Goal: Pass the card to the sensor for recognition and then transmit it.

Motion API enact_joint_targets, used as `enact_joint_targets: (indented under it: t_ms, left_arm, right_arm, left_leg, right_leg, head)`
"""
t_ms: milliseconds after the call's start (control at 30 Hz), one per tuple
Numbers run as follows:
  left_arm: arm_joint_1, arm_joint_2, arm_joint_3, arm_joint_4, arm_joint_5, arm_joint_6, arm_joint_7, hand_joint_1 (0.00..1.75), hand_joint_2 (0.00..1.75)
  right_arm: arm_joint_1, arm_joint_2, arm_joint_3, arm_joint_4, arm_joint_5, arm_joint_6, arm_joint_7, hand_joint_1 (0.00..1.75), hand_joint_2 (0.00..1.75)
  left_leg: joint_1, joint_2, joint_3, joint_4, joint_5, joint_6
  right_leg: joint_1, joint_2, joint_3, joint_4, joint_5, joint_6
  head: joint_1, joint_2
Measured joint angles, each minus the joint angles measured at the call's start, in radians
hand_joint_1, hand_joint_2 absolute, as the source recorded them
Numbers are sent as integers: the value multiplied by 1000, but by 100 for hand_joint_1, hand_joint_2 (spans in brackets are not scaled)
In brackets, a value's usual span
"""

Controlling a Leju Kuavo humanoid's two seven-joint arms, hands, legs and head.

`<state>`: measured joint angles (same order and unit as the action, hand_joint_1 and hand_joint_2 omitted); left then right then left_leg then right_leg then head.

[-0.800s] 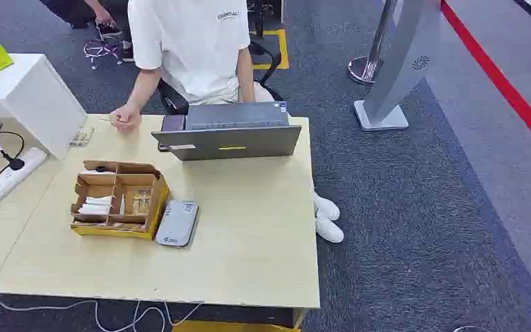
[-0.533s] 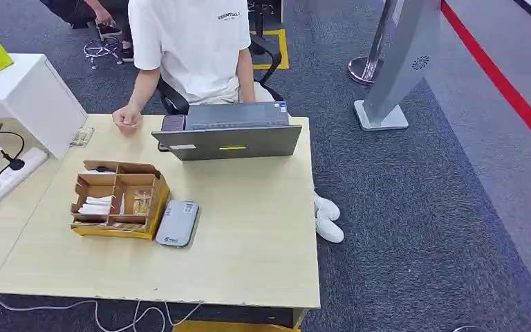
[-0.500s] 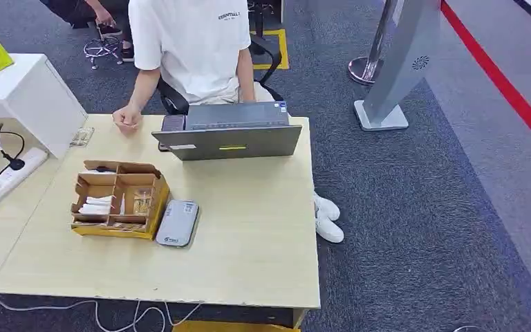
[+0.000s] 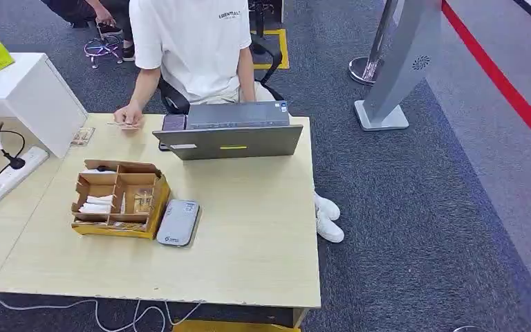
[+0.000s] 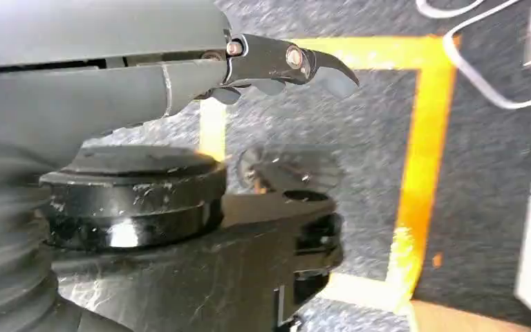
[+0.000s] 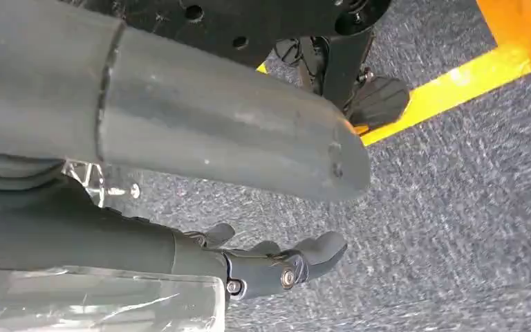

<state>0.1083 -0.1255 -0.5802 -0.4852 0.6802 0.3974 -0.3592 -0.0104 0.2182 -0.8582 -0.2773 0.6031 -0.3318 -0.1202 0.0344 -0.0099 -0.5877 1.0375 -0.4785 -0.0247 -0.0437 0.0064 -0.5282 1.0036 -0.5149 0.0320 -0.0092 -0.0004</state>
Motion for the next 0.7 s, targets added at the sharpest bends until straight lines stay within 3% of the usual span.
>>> enact_joint_targets:
  t_ms: [333, 600, 700]
  left_arm:
    - [115, 13, 39, -199, -92, 102, -121, 0, 175]
    - [236, 3, 180, -432, -119, 129, -191, 0, 175]
    - [241, -38, 276, -528, -116, 128, -210, 0, 175]
  right_arm:
    - [-26, 42, -168, 25, 78, -82, -20, 0, 0]
    - [-37, 51, -244, 40, 143, -117, -27, 0, 0]
    - [-41, 53, -259, 43, 167, -122, -28, 0, 0]
  left_leg:
    - [0, 0, -1, 0, 0, 0]
    - [0, 0, -1, 0, 0, 0]
    - [0, -1, -2, 0, 1, 1]
  right_leg:
    - [0, -1, -1, 0, 0, 0]
    - [0, -1, -3, 0, 0, 1]
    - [0, -3, -3, 0, 0, 1]
  head:
    - [0, 0]
    - [0, 0]
    - [1, 0]
